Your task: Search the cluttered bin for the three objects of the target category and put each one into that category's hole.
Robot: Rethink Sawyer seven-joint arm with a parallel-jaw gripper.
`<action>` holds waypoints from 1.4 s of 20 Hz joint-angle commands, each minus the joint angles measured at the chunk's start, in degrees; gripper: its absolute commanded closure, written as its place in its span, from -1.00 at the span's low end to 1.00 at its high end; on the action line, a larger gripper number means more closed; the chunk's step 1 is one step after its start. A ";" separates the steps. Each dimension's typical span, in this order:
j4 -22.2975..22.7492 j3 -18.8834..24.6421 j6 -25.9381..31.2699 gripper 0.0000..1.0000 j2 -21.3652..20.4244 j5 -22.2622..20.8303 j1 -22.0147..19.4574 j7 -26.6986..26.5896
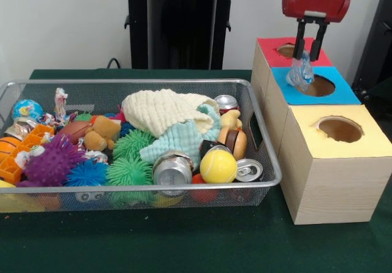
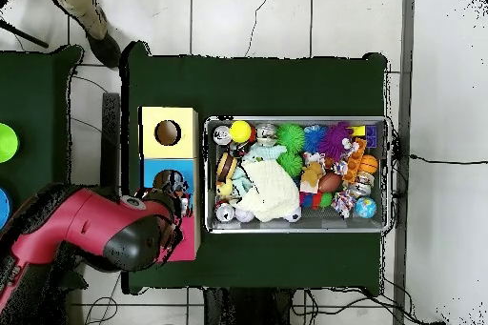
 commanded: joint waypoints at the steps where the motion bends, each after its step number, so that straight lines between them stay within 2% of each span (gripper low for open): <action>1: -2.19 0.57 -2.47 1.00 3.34 4.10 -2.44 21.13; 16: -2.77 -2.60 -4.57 1.00 4.82 4.91 -3.10 21.02; 17: -3.18 -3.57 -5.32 -1.00 5.21 5.13 -3.21 20.80; 19: -2.38 -3.03 -3.41 -1.00 5.24 5.01 -2.95 21.03; 23: -2.44 -4.52 -4.59 -1.00 5.93 5.34 -3.30 21.03; 24: -1.49 -2.73 -2.42 -1.00 5.26 4.96 -3.07 21.57; 26: -1.76 -5.41 -6.55 -1.00 6.18 5.53 -4.19 21.77; 28: -1.66 -5.42 -6.55 -1.00 6.09 5.55 -4.19 21.89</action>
